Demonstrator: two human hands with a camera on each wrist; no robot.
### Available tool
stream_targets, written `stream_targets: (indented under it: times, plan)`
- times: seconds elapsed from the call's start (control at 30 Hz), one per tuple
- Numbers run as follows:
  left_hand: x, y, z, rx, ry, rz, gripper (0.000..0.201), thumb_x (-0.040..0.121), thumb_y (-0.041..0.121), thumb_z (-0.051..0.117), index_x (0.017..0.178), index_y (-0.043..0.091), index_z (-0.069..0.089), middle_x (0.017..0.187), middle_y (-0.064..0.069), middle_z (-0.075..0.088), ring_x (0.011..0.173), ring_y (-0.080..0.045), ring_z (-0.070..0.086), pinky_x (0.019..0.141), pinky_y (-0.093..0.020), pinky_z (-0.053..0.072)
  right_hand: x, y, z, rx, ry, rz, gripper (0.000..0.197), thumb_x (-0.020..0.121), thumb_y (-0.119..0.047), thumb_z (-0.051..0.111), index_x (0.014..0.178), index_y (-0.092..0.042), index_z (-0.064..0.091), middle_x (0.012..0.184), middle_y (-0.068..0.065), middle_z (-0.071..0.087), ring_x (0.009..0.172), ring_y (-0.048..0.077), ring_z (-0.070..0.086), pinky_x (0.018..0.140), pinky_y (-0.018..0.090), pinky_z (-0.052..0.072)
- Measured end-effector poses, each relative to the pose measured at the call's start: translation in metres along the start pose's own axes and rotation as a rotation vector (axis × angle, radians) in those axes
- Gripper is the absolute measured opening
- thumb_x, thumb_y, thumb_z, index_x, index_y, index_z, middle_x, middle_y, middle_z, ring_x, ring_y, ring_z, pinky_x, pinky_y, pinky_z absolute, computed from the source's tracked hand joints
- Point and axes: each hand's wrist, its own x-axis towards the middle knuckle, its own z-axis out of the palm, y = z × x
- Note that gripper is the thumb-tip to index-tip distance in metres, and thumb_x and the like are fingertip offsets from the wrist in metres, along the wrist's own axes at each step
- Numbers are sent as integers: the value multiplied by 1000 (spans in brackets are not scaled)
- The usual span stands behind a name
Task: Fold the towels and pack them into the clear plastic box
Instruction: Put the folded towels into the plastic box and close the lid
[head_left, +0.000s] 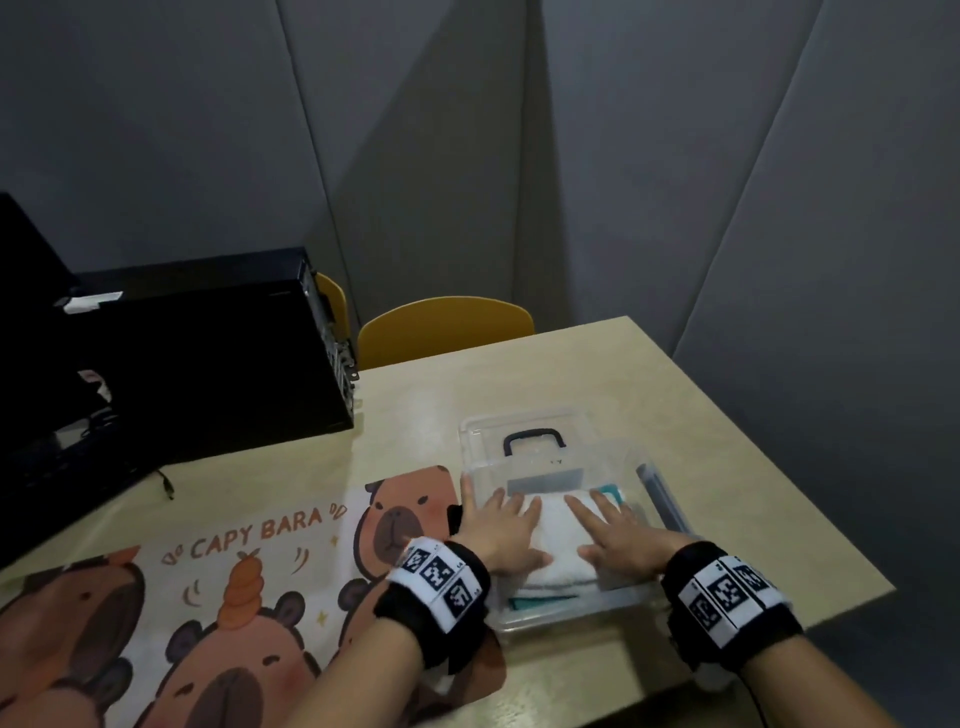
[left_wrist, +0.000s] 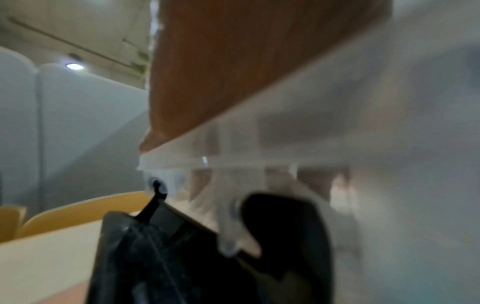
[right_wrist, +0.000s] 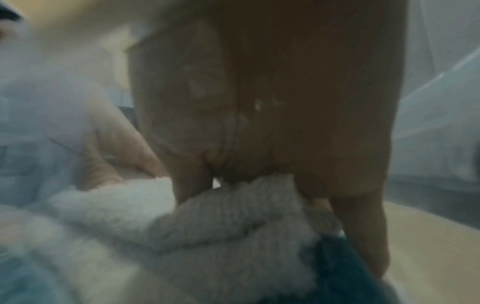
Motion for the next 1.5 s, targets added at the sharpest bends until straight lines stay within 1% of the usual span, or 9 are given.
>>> stream_targets:
  times: [0.17, 0.27, 0.43, 0.53, 0.83, 0.93, 1.1, 1.23, 1.5]
  plan:
    - [-10, -22, -5, -551, 395, 43, 48, 95, 35, 43, 141, 23, 32, 149, -1, 32, 137, -16, 28, 118, -50, 2, -38, 13, -35, 187, 148, -100, 61, 94, -37, 46, 148, -25, 18, 151, 2, 31, 134, 21, 37, 109, 33, 31]
    - [-1, -27, 1, -652, 596, -51, 43, 94, 27, 46, 136, 21, 40, 140, -1, 38, 131, -16, 31, 114, -40, 23, -51, 22, -64, 204, 323, -68, 53, 94, -35, 49, 142, -26, 31, 139, 8, 48, 121, 23, 52, 95, 30, 41]
    - [22, -28, 11, -745, 575, -185, 44, 95, 25, 45, 137, 18, 39, 141, -4, 35, 131, -22, 33, 110, -33, 28, -31, 37, -107, 204, 503, -46, 45, 94, -29, 49, 137, -20, 41, 132, 14, 54, 117, 28, 53, 93, 33, 41]
    - [26, -28, 14, -812, 621, -175, 38, 96, 20, 43, 134, 14, 44, 134, -4, 41, 120, -19, 46, 95, -19, 32, 8, 41, -117, 112, 442, -11, 45, 94, -26, 49, 137, -15, 40, 136, 15, 50, 124, 28, 47, 99, 33, 37]
    - [30, -29, 18, -799, 640, -206, 35, 96, 28, 45, 130, 19, 48, 125, -3, 45, 106, -19, 51, 92, -26, 42, 79, 45, -124, 215, 164, -22, 48, 91, -27, 56, 136, -20, 41, 138, 12, 48, 118, 27, 50, 91, 31, 39]
    - [29, -31, 15, -847, 602, -209, 34, 97, 33, 41, 124, 17, 52, 115, -1, 50, 101, -17, 52, 91, -31, 45, 80, 61, -126, 393, 107, 18, 40, 94, -26, 50, 133, -22, 45, 135, 9, 50, 109, 23, 49, 87, 33, 42]
    - [58, -68, -4, -1360, 448, -423, 42, 100, 37, 29, 109, 8, 58, 98, -4, 57, 94, -21, 55, 78, -29, 42, 71, 76, -113, 478, 32, 33, 29, 96, -27, 44, 123, -24, 54, 125, 5, 54, 109, 22, 51, 86, 33, 46]
    - [86, -102, 0, -1448, 169, -597, 34, 95, 37, 44, 74, 10, 53, 69, -6, 45, 57, -19, 43, 61, -27, 36, 65, 77, -108, 513, 5, 29, 28, 96, -24, 44, 121, -23, 56, 120, 3, 58, 107, 20, 53, 87, 33, 48]
    - [108, -111, 8, -1373, -90, -528, 26, 94, 22, 49, 82, 1, 60, 78, -16, 58, 66, -25, 55, 60, -29, 45, 71, 77, -101, 624, -122, 43, 61, 95, -18, 48, 148, -19, 18, 154, 3, 24, 138, 21, 30, 99, 26, 33]
